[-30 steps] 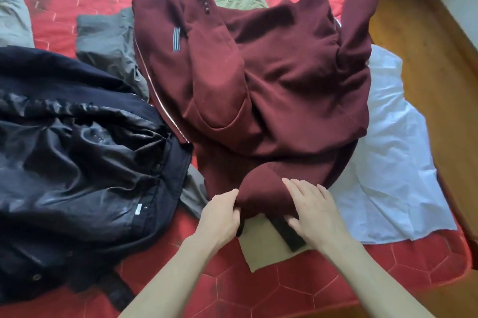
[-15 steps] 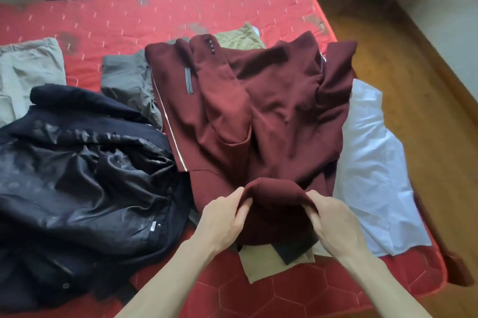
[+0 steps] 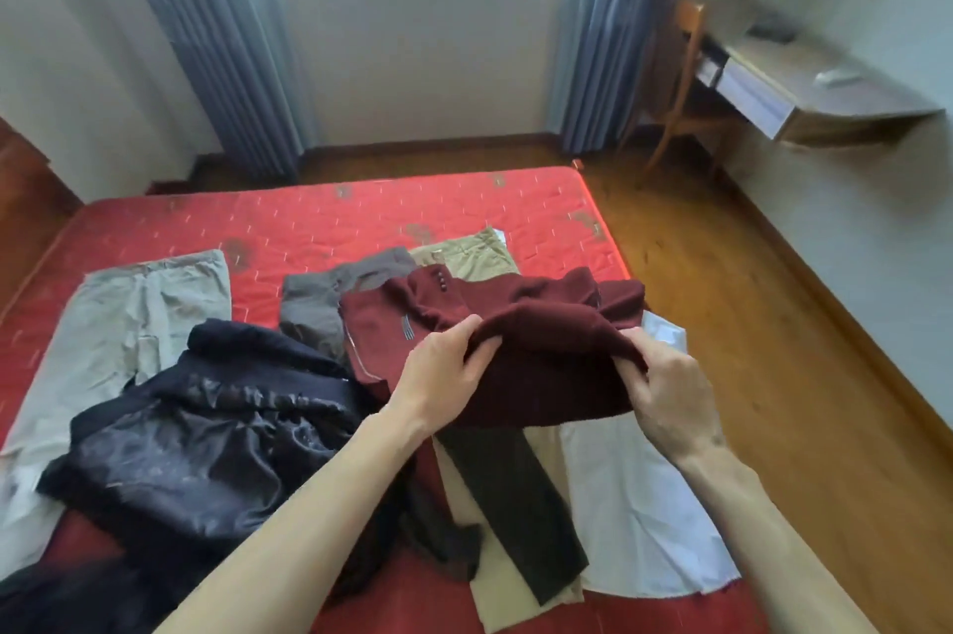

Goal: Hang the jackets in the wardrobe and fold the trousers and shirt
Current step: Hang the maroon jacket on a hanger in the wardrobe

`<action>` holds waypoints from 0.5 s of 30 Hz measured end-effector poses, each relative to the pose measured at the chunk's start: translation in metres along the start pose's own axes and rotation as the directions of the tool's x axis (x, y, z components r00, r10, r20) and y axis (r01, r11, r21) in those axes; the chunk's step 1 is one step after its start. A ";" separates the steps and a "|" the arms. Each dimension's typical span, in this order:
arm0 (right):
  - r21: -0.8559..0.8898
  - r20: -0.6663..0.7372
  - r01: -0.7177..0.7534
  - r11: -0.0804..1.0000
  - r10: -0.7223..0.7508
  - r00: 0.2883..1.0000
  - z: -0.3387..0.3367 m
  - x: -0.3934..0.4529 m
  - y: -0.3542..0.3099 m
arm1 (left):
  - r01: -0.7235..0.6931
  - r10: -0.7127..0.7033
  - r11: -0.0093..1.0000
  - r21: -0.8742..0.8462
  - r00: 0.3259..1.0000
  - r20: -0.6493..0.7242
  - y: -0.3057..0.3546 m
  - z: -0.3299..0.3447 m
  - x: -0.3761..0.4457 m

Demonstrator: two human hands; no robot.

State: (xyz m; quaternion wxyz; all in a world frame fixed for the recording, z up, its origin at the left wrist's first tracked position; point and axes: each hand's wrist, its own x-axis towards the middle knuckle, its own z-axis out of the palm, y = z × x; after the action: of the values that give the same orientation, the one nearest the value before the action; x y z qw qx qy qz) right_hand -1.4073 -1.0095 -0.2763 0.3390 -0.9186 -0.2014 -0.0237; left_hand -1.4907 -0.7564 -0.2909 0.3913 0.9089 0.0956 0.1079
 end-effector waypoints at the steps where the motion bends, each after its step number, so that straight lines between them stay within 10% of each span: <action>1: 0.042 -0.023 0.017 0.999 -0.016 1.000 -0.014 0.007 -0.010 | -0.014 0.014 1.000 -0.013 1.000 -0.025 0.013 -0.012 0.005; 15: 0.243 -0.281 0.224 0.944 -0.152 0.948 -0.154 0.079 -0.139 | -0.257 0.189 0.953 -0.160 0.918 -0.348 0.164 -0.146 0.046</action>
State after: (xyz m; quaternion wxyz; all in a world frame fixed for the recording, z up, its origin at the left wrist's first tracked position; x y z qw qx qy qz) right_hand -1.3746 -0.9830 -0.0584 0.4815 -0.8287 -0.2441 -0.1479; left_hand -1.4715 -0.7540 -0.0673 0.4455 0.8385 0.0433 0.3109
